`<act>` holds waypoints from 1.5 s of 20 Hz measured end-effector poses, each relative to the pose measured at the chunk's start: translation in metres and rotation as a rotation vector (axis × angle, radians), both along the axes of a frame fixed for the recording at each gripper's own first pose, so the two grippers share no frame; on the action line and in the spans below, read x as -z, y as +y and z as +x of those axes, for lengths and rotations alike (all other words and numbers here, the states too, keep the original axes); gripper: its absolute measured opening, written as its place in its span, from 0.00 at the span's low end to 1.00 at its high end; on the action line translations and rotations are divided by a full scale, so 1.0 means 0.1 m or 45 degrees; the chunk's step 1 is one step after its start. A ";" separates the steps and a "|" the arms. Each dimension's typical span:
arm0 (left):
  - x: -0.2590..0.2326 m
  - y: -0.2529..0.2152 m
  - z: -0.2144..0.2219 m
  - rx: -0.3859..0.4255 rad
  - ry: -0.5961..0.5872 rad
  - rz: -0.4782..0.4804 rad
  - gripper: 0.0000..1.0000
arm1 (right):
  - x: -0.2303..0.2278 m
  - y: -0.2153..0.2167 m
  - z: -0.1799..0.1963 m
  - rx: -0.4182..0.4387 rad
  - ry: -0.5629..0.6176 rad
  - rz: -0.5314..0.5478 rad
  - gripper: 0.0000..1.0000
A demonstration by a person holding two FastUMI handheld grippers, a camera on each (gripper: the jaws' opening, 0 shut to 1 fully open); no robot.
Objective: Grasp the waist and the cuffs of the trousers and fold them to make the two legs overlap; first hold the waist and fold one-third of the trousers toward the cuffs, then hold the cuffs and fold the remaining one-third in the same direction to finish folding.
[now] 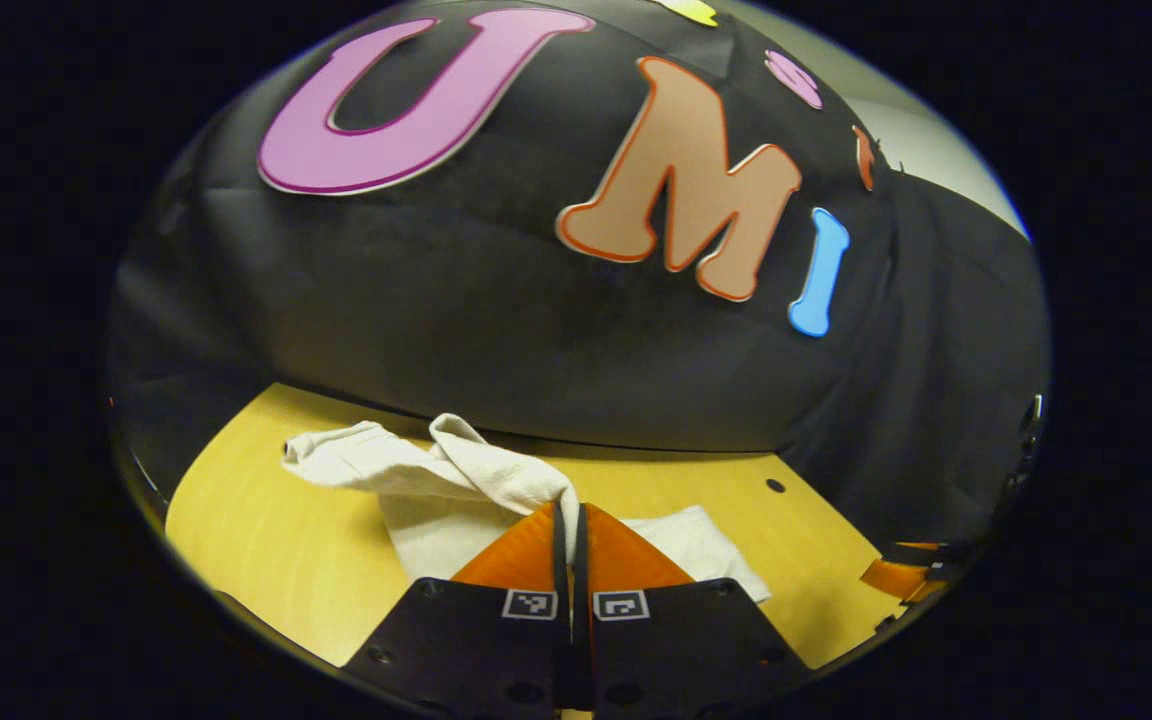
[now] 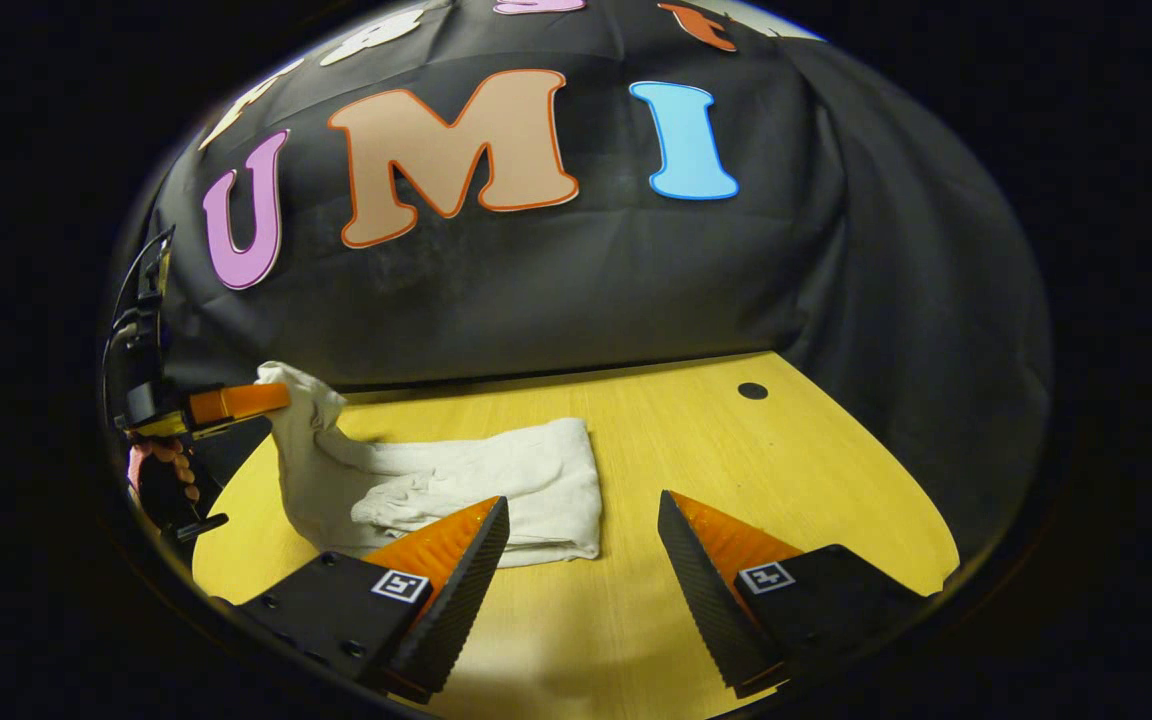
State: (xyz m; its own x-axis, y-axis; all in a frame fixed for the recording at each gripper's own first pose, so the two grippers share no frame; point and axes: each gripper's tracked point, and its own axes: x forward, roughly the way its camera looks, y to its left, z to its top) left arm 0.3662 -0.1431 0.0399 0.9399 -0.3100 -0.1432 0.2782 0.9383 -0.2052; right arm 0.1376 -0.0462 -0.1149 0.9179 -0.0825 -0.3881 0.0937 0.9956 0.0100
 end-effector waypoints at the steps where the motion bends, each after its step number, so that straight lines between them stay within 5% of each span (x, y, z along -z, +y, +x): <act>1: -0.06 -0.20 0.00 0.035 -0.007 0.000 0.00 | -0.01 -0.08 -0.03 0.006 0.000 -0.004 0.96; 8: 0.00 -1.57 -0.02 0.266 -0.016 0.098 0.00 | -0.03 -0.59 -0.19 0.054 0.011 -0.028 0.96; 15: 0.92 -2.12 -0.17 0.345 0.100 0.317 0.02 | -0.03 -0.88 -0.32 0.064 0.025 -0.023 0.97; 17: 1.11 -2.16 -0.31 0.383 0.162 0.291 0.18 | -0.04 -0.88 -0.35 0.049 0.024 -0.027 0.96; 20: 1.06 -2.15 -0.38 0.351 0.163 0.215 0.84 | -0.12 -0.79 -0.35 0.013 -0.006 -0.001 0.96; 21: 1.01 -2.08 -0.37 0.317 0.140 0.222 0.91 | -0.16 -0.74 -0.35 -0.002 -0.020 0.014 0.92; 24: 0.79 -1.78 -0.36 0.190 0.056 0.293 0.95 | -0.28 -0.60 -0.34 -0.043 -0.056 0.038 0.96; 30: 0.25 -1.15 -0.76 0.061 -0.009 0.227 0.95 | -0.57 -0.13 -0.34 -0.159 -0.130 0.092 0.97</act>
State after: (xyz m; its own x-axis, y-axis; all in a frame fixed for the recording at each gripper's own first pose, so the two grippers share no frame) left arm 0.2905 -0.2578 0.0144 0.9258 -0.3249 -0.1931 0.3245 0.9453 -0.0344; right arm 0.1040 -0.0597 -0.0581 0.9541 0.0592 -0.2934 -0.0356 0.9957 0.0851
